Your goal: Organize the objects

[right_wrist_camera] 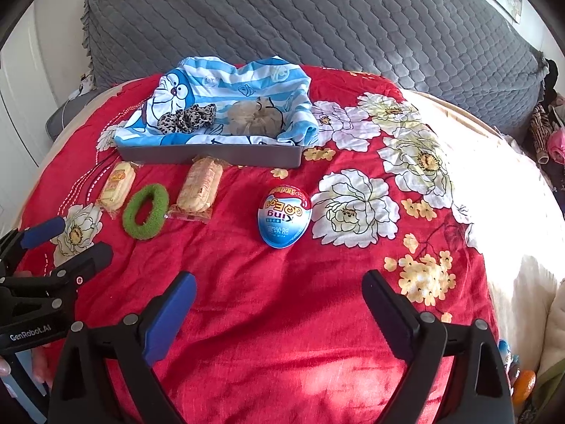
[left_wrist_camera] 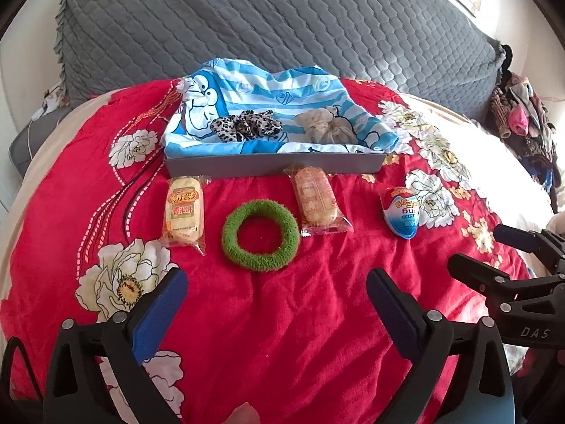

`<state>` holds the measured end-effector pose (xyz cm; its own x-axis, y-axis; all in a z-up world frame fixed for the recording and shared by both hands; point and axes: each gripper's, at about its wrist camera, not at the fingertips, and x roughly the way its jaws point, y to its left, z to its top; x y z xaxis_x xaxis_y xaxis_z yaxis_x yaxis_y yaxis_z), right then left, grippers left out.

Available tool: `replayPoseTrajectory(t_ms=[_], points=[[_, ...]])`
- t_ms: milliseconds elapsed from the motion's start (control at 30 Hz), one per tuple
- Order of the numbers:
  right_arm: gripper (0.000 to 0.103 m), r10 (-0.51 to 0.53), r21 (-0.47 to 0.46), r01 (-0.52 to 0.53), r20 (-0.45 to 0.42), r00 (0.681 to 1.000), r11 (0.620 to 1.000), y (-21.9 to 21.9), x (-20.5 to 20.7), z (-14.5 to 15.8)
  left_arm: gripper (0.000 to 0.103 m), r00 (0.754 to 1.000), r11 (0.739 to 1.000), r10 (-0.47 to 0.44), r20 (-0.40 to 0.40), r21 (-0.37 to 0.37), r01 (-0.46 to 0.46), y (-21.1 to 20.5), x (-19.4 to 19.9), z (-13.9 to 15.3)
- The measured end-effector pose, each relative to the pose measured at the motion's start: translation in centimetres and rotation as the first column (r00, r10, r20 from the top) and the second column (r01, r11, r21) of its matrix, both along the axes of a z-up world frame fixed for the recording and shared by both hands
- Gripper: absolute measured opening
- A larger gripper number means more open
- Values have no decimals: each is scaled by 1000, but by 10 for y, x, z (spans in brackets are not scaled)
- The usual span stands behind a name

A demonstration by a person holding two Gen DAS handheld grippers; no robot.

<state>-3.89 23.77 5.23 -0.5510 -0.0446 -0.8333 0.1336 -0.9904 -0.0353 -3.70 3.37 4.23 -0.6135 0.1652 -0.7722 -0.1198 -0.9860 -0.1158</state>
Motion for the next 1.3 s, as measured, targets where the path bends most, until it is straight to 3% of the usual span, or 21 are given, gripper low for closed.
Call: replayPoseTrajectory(t_ms=[1300], points=[[95,-12,-20,13,61,998,1000,4,-41,-43,101,998,1000,7,58,4,-7,7,-44,-43]])
